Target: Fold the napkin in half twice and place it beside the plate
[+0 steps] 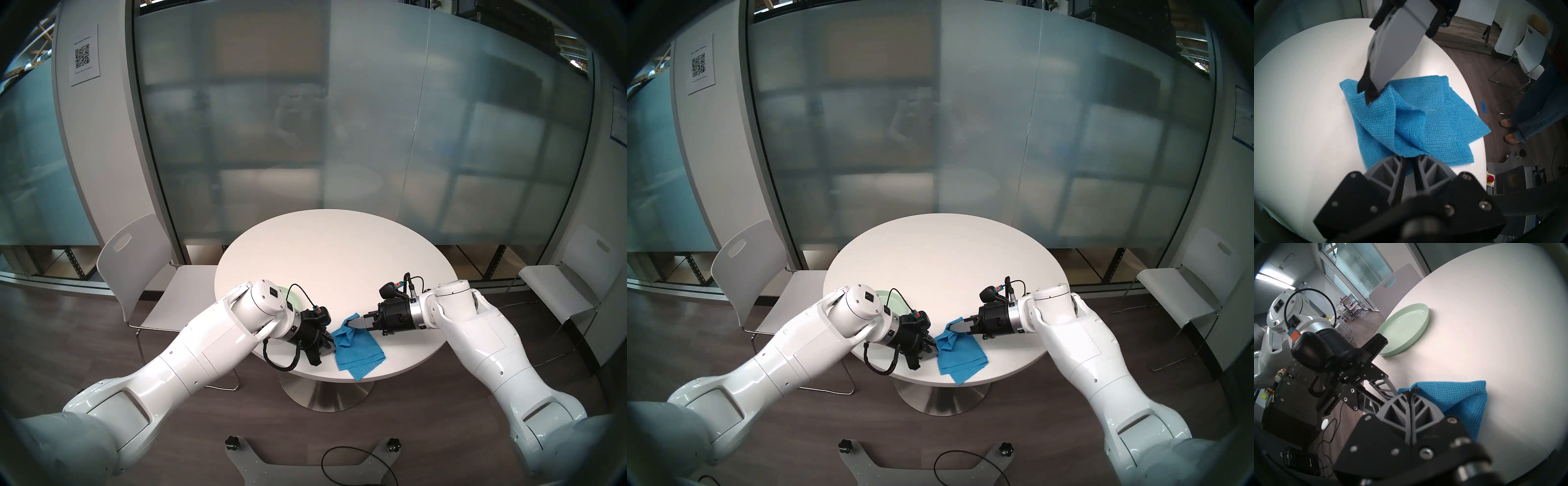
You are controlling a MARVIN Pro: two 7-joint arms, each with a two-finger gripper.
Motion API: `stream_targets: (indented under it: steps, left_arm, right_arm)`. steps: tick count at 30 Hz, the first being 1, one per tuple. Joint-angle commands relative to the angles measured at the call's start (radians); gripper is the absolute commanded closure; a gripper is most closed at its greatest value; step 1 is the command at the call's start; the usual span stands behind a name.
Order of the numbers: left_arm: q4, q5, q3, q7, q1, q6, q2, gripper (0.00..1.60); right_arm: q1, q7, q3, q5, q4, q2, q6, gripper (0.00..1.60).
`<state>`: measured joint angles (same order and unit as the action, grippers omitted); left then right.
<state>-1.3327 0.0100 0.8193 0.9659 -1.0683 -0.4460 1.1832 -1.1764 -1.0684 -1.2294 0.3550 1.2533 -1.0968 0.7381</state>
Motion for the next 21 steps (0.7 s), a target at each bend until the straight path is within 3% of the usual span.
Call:
stream_targets:
  steps: [1, 3, 4, 8, 11, 13, 14, 21]
  left_arm:
    - [-0.008, -0.002, 0.004, 0.003, 0.008, 0.0, 0.001, 1.03]
    - [-0.009, -0.002, 0.004, 0.003, 0.008, 0.0, 0.0, 1.03]
    - [-0.009, -0.002, 0.004, 0.003, 0.007, 0.001, -0.001, 1.03]
    - [-0.015, -0.004, 0.006, 0.004, 0.005, -0.001, -0.004, 1.03]
    - [-0.017, -0.005, 0.006, 0.005, 0.005, 0.0, -0.006, 1.03]
    - [-0.017, -0.005, 0.007, 0.005, 0.004, 0.0, -0.006, 1.03]
    - [-0.017, -0.006, 0.007, 0.005, 0.004, 0.0, -0.007, 1.03]
    - [-0.013, -0.006, 0.007, 0.005, 0.004, 0.004, -0.007, 1.03]
  right_arm:
    - [0.061, -0.016, 0.002, 0.015, -0.017, -0.051, -0.025, 1.17]
    - [0.066, -0.022, 0.006, 0.016, -0.02, -0.055, -0.027, 1.12]
    - [0.068, -0.023, 0.007, 0.016, -0.02, -0.057, -0.028, 0.99]
    - [0.068, -0.033, 0.008, 0.019, -0.011, -0.055, -0.026, 0.8]
    - [0.065, -0.038, 0.005, 0.019, 0.001, -0.051, -0.022, 0.75]
    - [0.061, -0.039, 0.0, 0.022, 0.008, -0.05, -0.021, 0.63]
    - [0.059, -0.04, -0.003, 0.023, 0.012, -0.049, -0.017, 0.48]
    - [0.055, -0.038, -0.01, 0.019, 0.029, -0.046, -0.007, 0.45]
